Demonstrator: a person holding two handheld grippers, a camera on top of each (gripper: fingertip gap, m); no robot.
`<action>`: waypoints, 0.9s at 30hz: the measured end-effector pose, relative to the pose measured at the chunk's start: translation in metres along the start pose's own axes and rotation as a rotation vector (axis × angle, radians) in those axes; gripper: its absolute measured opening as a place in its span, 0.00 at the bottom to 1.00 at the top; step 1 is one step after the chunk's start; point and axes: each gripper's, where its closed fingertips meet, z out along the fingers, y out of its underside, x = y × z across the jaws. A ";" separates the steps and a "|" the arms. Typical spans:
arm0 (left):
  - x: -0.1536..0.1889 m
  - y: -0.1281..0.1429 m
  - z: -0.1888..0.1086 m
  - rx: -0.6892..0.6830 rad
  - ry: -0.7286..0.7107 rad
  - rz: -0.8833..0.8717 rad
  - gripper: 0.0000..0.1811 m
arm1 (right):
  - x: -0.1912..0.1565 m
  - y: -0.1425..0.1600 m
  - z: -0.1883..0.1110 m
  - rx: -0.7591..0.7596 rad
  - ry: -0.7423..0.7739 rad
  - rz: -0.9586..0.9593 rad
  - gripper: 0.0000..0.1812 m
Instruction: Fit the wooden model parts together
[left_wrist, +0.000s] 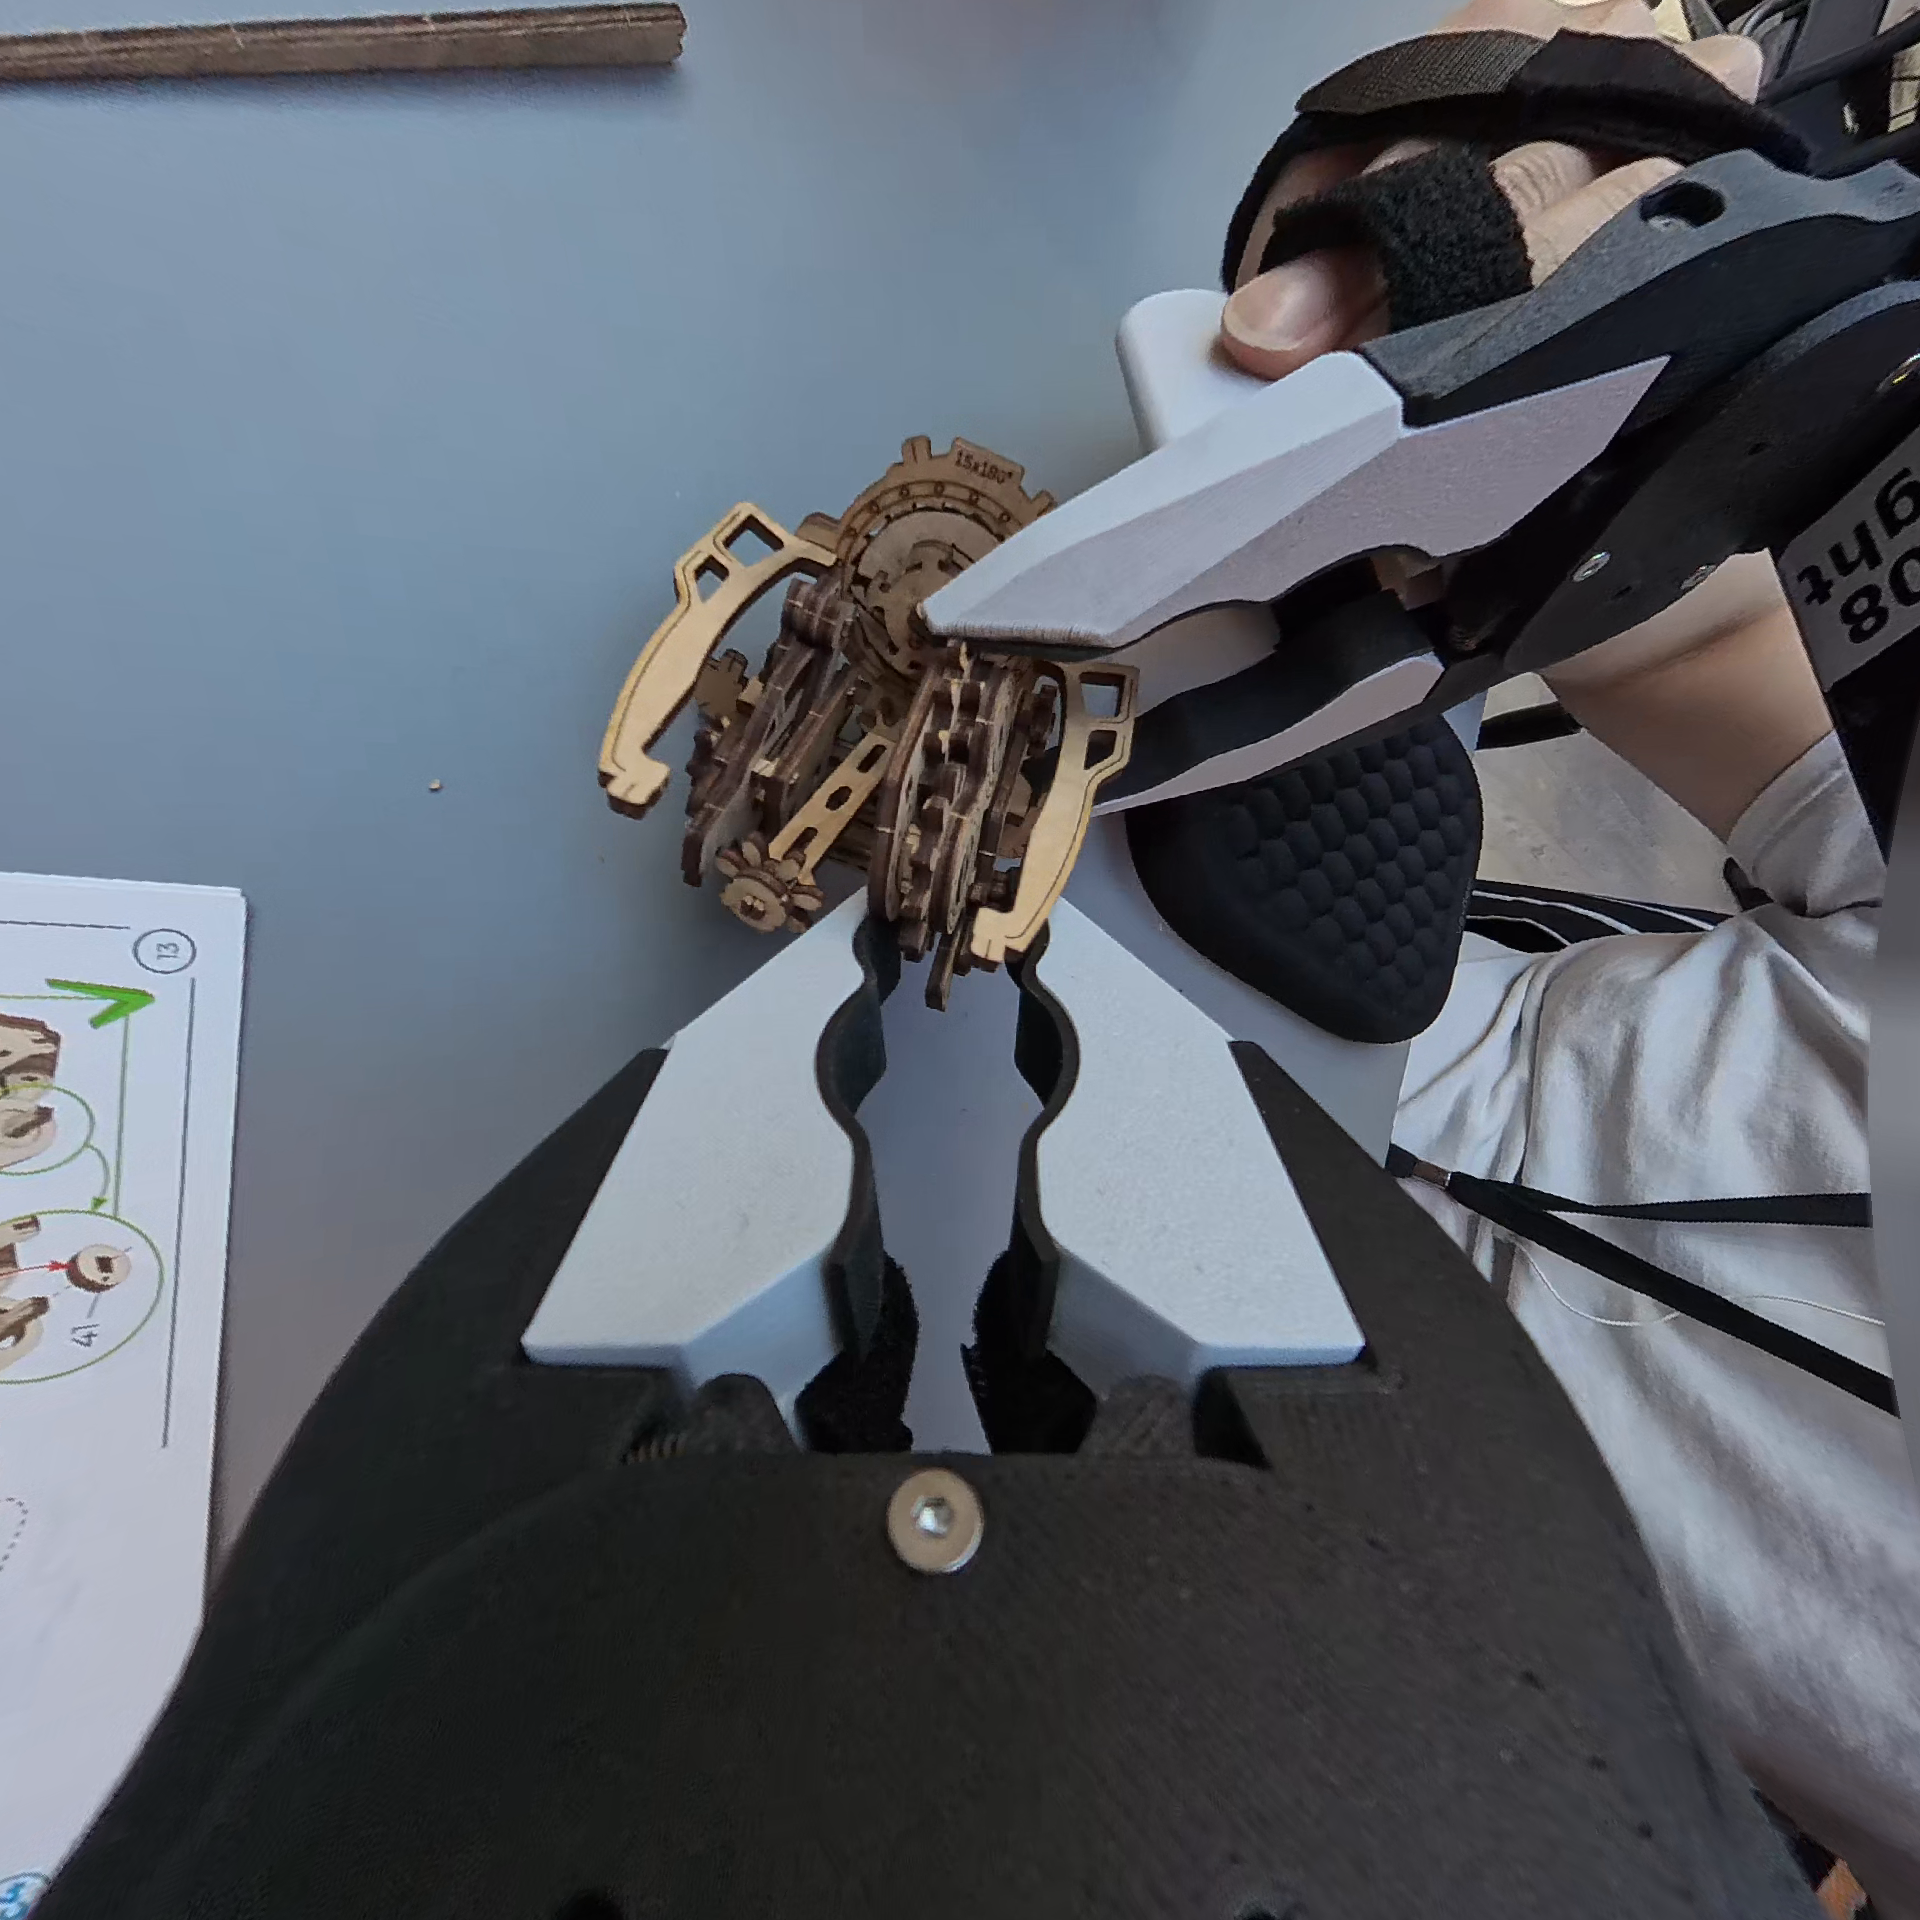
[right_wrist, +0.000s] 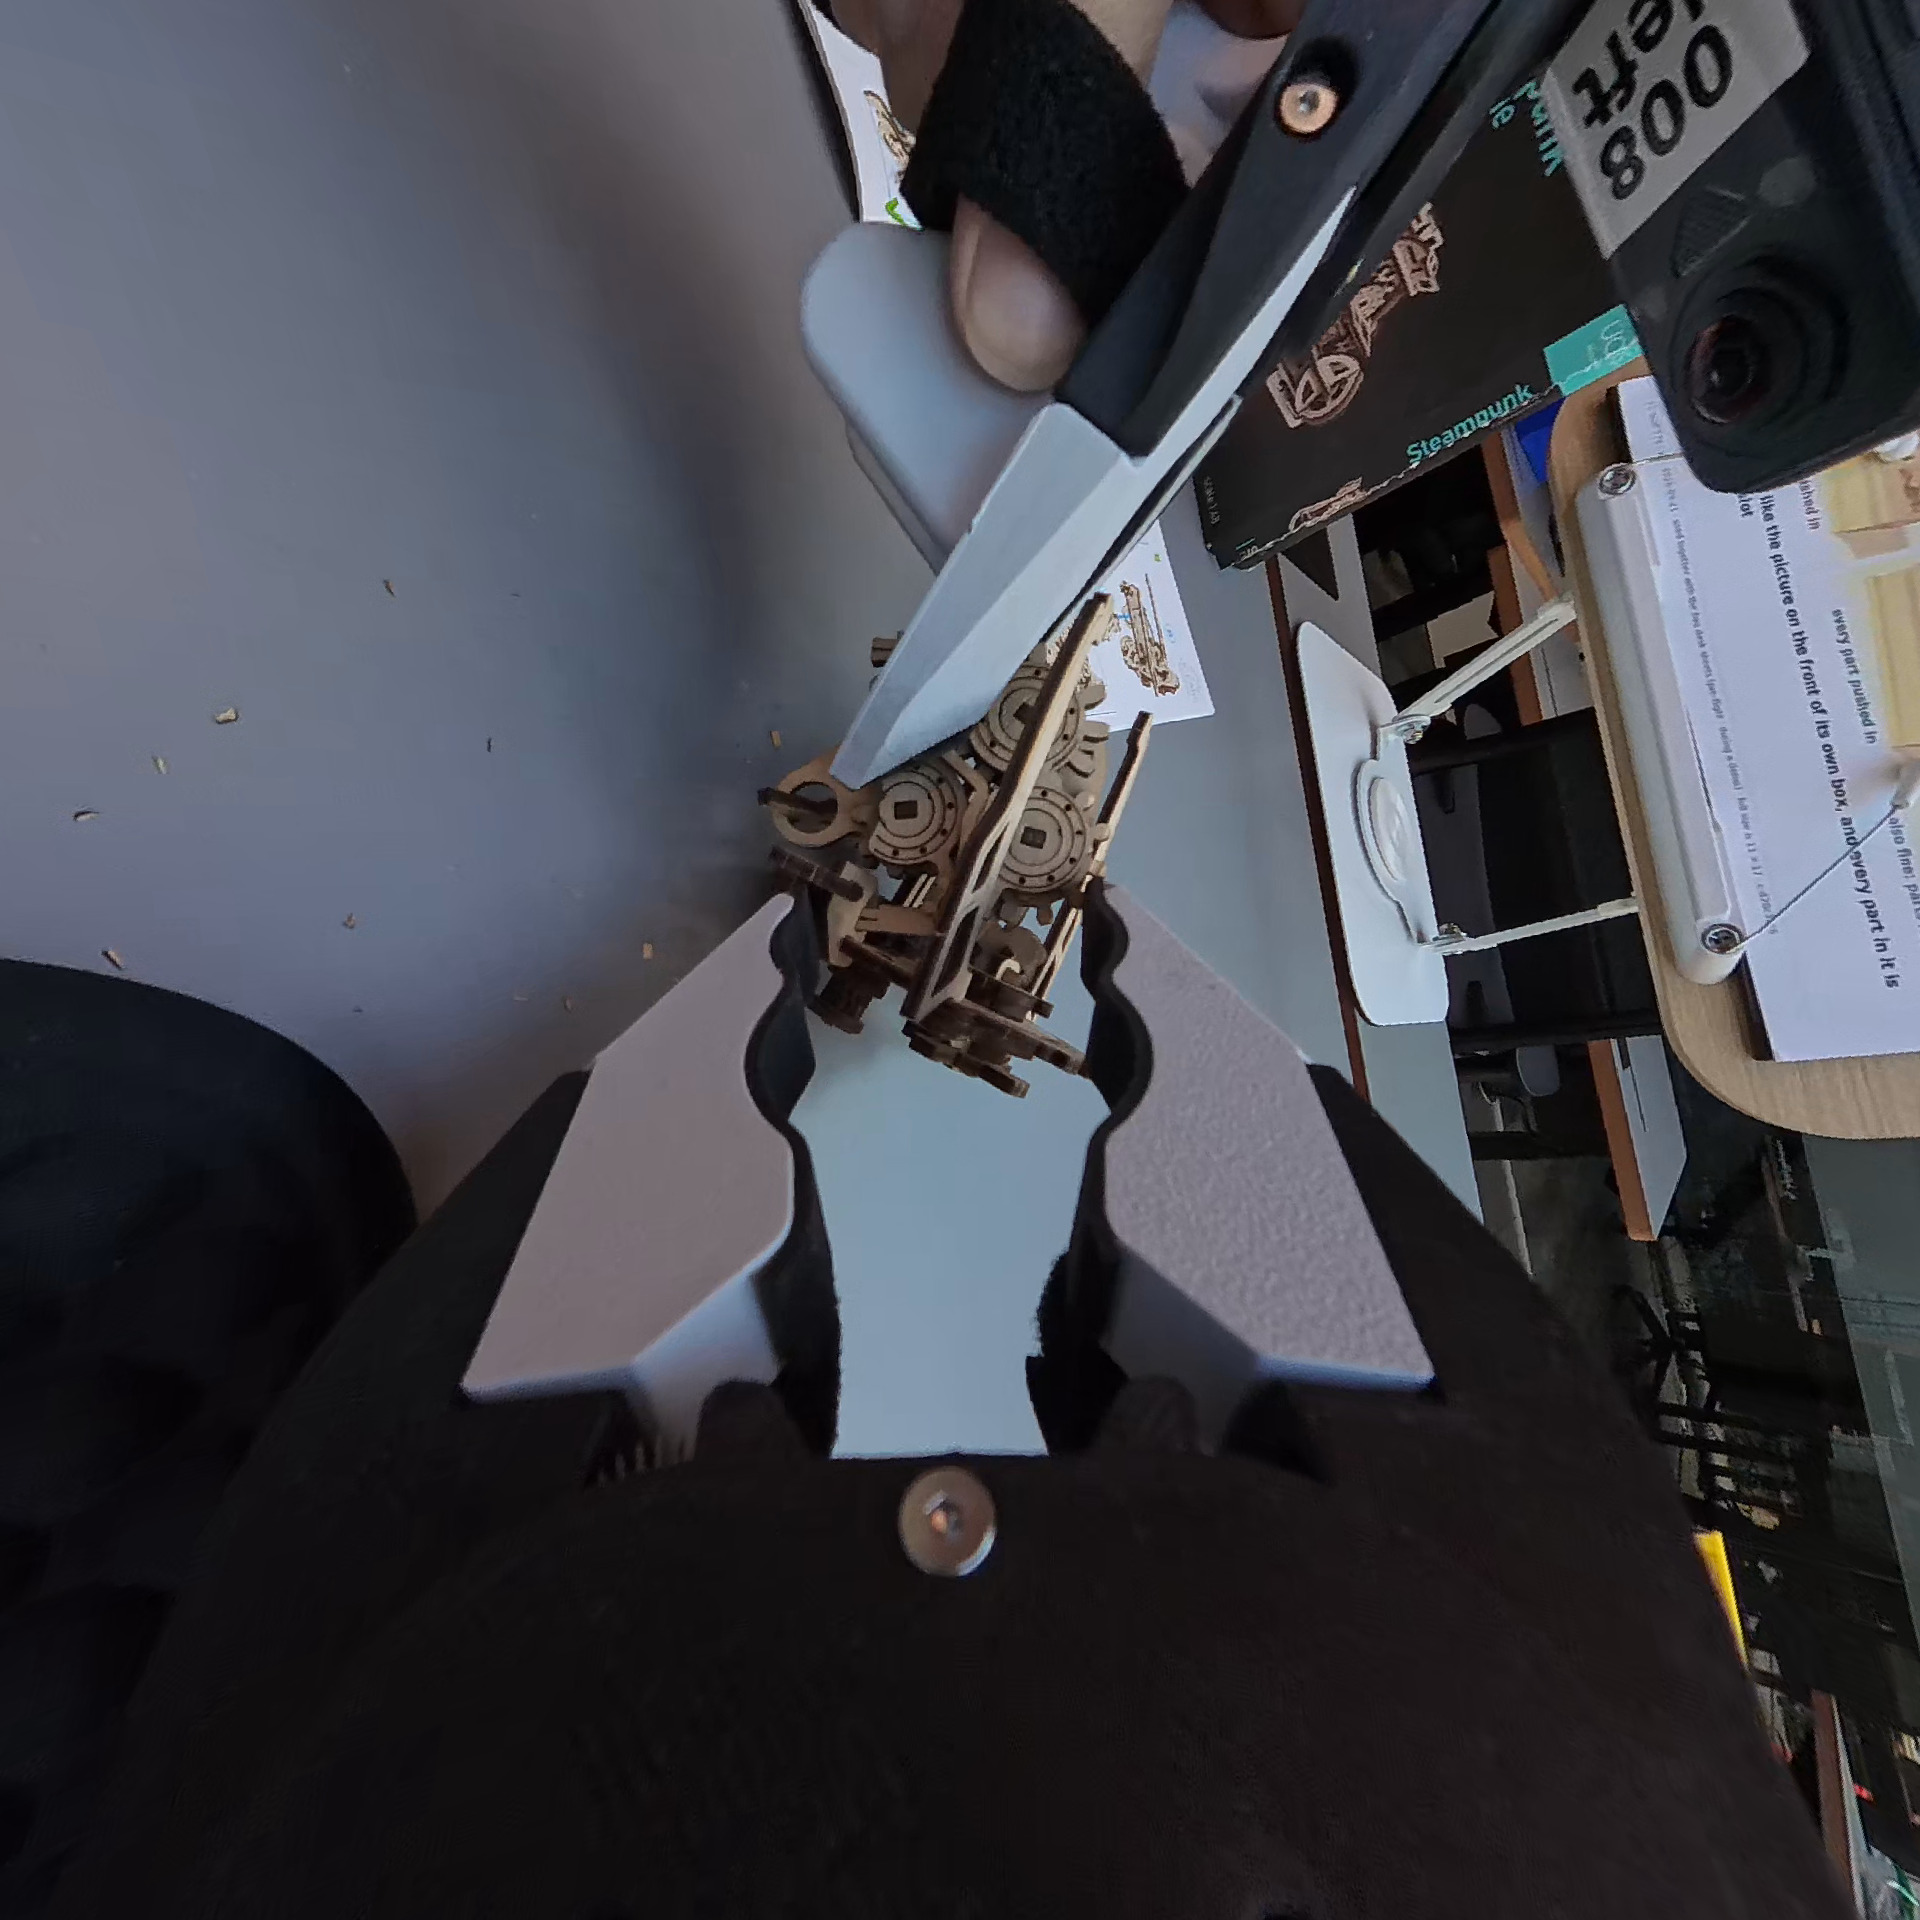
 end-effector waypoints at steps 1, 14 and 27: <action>0.000 0.000 0.000 -0.005 -0.006 0.005 0.10 | 0.000 0.000 0.000 -0.002 -0.003 0.002 0.28; -0.004 0.005 -0.004 -0.030 -0.049 0.043 0.10 | 0.001 -0.005 0.003 0.015 0.048 -0.010 0.27; -0.006 0.005 -0.005 -0.042 -0.042 0.111 0.10 | 0.002 -0.005 0.003 0.022 0.078 -0.003 0.26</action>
